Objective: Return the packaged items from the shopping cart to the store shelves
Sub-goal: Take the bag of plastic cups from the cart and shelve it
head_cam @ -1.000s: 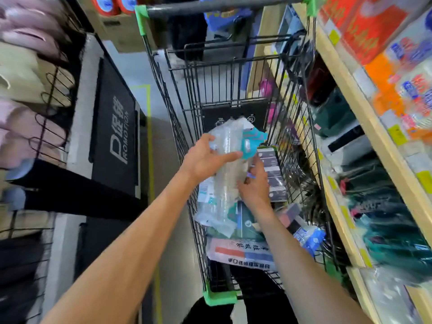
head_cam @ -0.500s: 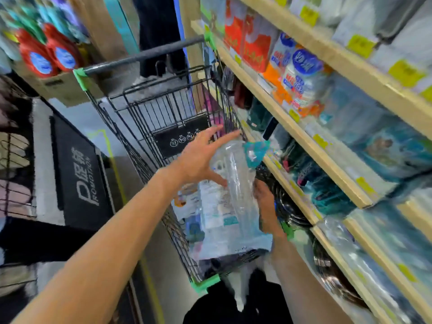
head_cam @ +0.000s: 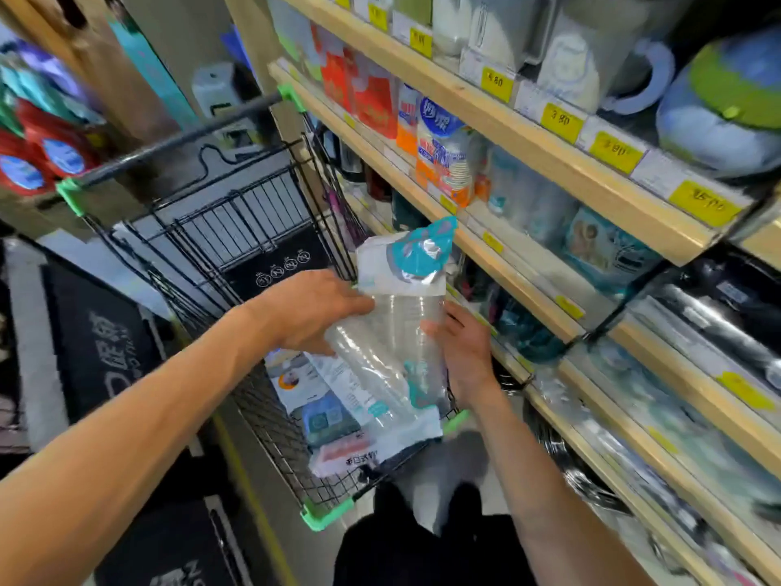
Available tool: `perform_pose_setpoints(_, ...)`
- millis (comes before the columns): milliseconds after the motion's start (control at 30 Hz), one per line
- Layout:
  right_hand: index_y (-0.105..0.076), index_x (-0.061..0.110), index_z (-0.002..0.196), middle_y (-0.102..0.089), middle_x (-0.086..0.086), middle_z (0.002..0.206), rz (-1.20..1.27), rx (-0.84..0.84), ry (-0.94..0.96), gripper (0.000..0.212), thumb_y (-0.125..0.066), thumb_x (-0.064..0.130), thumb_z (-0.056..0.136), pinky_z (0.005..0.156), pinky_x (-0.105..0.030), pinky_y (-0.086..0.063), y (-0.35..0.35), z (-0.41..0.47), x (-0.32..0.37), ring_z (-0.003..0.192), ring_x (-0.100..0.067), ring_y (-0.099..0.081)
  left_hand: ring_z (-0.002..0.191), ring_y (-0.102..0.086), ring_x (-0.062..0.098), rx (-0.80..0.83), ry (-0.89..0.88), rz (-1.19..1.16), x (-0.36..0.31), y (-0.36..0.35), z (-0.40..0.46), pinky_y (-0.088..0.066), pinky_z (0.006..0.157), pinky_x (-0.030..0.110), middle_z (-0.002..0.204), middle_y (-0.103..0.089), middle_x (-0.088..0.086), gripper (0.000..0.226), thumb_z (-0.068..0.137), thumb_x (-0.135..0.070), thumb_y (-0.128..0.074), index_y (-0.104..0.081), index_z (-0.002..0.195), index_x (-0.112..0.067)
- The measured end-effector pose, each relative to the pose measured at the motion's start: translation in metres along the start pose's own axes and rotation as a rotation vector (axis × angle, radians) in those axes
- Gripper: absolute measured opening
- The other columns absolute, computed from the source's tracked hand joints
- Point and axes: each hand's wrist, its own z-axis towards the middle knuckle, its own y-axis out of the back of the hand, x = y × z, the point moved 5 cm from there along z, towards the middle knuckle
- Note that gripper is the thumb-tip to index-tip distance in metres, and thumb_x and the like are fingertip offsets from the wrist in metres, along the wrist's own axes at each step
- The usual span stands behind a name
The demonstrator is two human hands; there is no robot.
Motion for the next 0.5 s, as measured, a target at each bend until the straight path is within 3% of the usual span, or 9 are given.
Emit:
perform_pose_setpoints(100, -0.068, 0.014, 0.109, -0.077, -0.006, 0.099, 0.098, -0.08, -0.003, 0.025, -0.066, 0.001, 0.089, 0.077, -0.033, -0.058, 0.021, 0.0, 0.008, 0.086, -0.019, -0.071, 0.087, -0.065, 0.019, 0.091, 0.216, -0.146, 0.027, -0.03, -0.04, -0.048, 0.073, 0.031, 0.094, -0.063, -0.013, 0.054, 0.073, -0.051, -0.07, -0.038, 0.116, -0.043)
perform_pose_setpoints(167, -0.067, 0.018, 0.112, -0.077, -0.004, 0.1, 0.144, -0.133, -0.018, 0.026, -0.066, 0.005, 0.09, 0.081, -0.036, -0.058, 0.034, 0.0, 0.007, 0.09, -0.021, -0.073, 0.088, -0.064, 0.018, 0.093, 0.36, -0.364, 0.047, -0.049, -0.064, -0.044, 0.071, 0.03, 0.093, -0.06, -0.015, 0.055, 0.071, -0.041, -0.077, -0.038, 0.109, -0.045)
perform_pose_setpoints(267, -0.062, 0.02, 0.121, -0.078, 0.002, 0.094, 0.169, -0.227, -0.018, 0.034, -0.067, 0.008, 0.09, 0.072, -0.034, -0.061, 0.044, -0.001, 0.01, 0.086, -0.017, -0.075, 0.105, -0.059, 0.019, 0.067, 0.604, -0.705, 0.081, -0.074, -0.085, -0.047, 0.089, 0.033, 0.119, -0.062, -0.003, 0.067, 0.069, -0.026, -0.088, -0.05, 0.123, -0.033)
perform_pose_setpoints(400, -0.064, 0.016, 0.119, -0.077, 0.009, 0.079, 0.212, -0.374, 0.021, 0.03, -0.064, 0.005, 0.091, 0.06, -0.024, -0.056, 0.054, -0.001, 0.018, 0.072, -0.009, -0.072, 0.129, -0.049, 0.023, 0.015, 0.77, -1.089, 0.103, -0.086, -0.077, -0.042, 0.102, 0.031, 0.143, -0.049, 0.002, 0.077, 0.071, -0.015, -0.088, -0.047, 0.135, -0.026)
perform_pose_setpoints(500, -0.068, 0.022, 0.103, -0.076, 0.003, 0.086, 0.184, -0.451, 0.059, 0.02, -0.067, 0.007, 0.09, 0.064, -0.029, -0.056, 0.055, -0.001, 0.02, 0.079, -0.017, -0.071, 0.098, -0.061, 0.009, -0.171, 0.815, -1.269, 0.11, -0.075, -0.057, -0.051, 0.085, 0.023, 0.117, -0.062, -0.005, 0.06, 0.072, -0.005, -0.085, -0.053, 0.115, -0.033)
